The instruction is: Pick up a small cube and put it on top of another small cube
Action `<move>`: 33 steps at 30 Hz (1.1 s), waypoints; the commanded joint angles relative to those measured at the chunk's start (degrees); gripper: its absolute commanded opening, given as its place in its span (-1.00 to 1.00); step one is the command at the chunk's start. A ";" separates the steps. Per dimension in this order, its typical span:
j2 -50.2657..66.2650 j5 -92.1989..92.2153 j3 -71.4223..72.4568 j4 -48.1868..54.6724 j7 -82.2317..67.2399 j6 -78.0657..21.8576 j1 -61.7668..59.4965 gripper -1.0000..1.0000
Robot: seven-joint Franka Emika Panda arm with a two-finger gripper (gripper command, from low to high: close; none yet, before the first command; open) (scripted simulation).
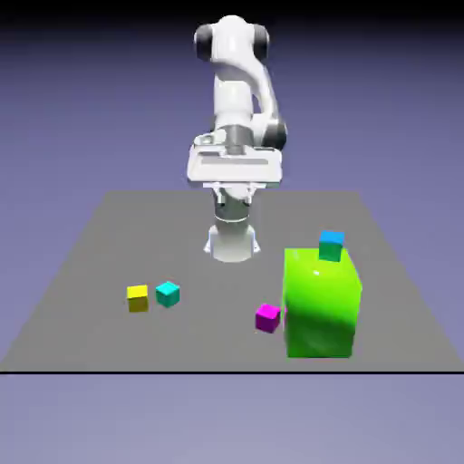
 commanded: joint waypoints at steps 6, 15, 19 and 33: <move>12.46 -13.87 -12.11 1.07 -9.23 -10.27 5.13 0.00; 31.15 -34.66 -30.27 2.66 -23.06 -25.68 12.83 0.00; 35.35 -39.34 -34.35 3.02 -26.17 -29.14 14.56 0.00; 42.86 -40.21 -34.03 3.68 -24.87 -22.05 12.75 -1.00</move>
